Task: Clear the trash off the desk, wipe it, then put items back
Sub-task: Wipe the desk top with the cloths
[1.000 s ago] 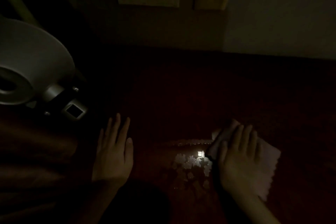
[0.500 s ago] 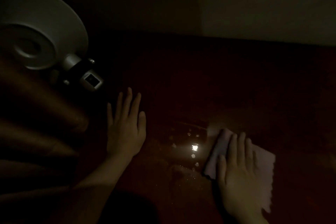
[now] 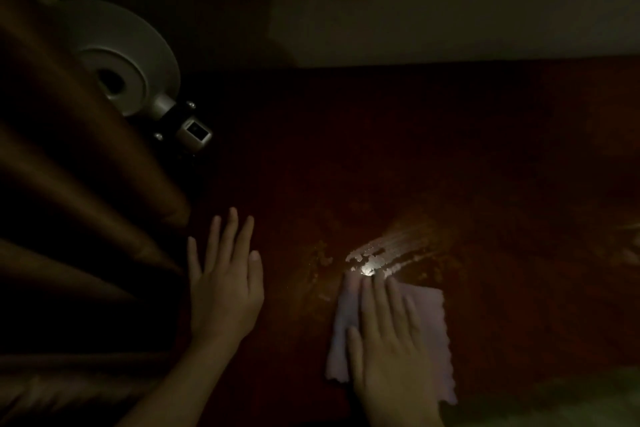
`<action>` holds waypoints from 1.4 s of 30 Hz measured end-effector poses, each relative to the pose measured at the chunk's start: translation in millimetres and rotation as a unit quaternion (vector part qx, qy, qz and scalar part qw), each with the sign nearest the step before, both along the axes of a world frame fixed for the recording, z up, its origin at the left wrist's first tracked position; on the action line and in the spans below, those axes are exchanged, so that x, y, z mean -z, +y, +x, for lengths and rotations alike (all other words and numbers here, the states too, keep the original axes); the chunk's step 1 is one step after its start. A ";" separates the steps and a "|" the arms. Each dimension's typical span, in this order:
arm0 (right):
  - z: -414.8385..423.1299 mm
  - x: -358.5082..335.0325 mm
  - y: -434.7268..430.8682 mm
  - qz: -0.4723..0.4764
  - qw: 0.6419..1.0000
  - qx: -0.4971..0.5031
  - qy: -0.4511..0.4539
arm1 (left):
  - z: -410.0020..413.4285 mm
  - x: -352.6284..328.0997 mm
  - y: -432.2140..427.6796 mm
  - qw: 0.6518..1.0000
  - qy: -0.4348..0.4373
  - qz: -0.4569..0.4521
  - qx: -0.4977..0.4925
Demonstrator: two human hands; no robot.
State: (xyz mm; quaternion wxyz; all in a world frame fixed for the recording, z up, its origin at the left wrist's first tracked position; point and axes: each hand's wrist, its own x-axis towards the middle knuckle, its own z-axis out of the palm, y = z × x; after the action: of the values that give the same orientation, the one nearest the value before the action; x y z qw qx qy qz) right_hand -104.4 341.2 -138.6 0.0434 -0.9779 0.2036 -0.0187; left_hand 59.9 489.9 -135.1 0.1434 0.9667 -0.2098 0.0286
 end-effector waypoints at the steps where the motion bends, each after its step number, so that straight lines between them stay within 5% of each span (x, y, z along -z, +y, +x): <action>1: -15.9 0.8 -15.6 -0.008 1.000 0.010 0.007 | -0.4 -0.6 -1.2 1.000 0.000 -0.005 0.009; 5: -50.4 -6.3 -69.4 -0.056 0.991 0.112 0.039 | -2.5 -1.3 -3.7 0.999 0.001 -0.027 0.022; 9: -19.6 -12.7 -37.5 0.023 0.979 0.199 0.043 | -6.3 2.2 -2.3 0.999 0.001 -0.033 0.021; 17: 22.1 5.3 22.4 0.045 0.998 -0.007 -0.031 | -8.3 9.5 1.2 1.000 -0.003 0.008 -0.016; 23: -30.5 8.0 -65.4 -0.019 0.998 0.066 -0.003 | -43.9 -1.0 -67.9 0.997 0.036 -0.057 -0.025; 29: -23.7 -2.2 -141.7 0.000 0.993 0.118 -0.004 | -39.8 17.1 -121.4 0.998 -0.018 0.025 0.046; 39: 89.8 -2.1 -215.4 0.038 0.994 -0.088 -0.042 | -1.2 14.3 -214.7 0.999 -0.028 0.046 -0.002; 42: 97.3 6.1 -289.1 0.035 0.995 -0.084 -0.029 | 10.9 14.8 -228.6 0.999 -0.016 0.041 -0.010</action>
State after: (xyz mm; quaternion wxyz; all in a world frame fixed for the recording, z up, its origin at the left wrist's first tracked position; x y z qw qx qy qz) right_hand -7.1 52.1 -144.6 0.0849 -0.9885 0.1199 -0.0366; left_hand 70.8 261.3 -149.9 0.1002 0.9732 -0.2037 0.0368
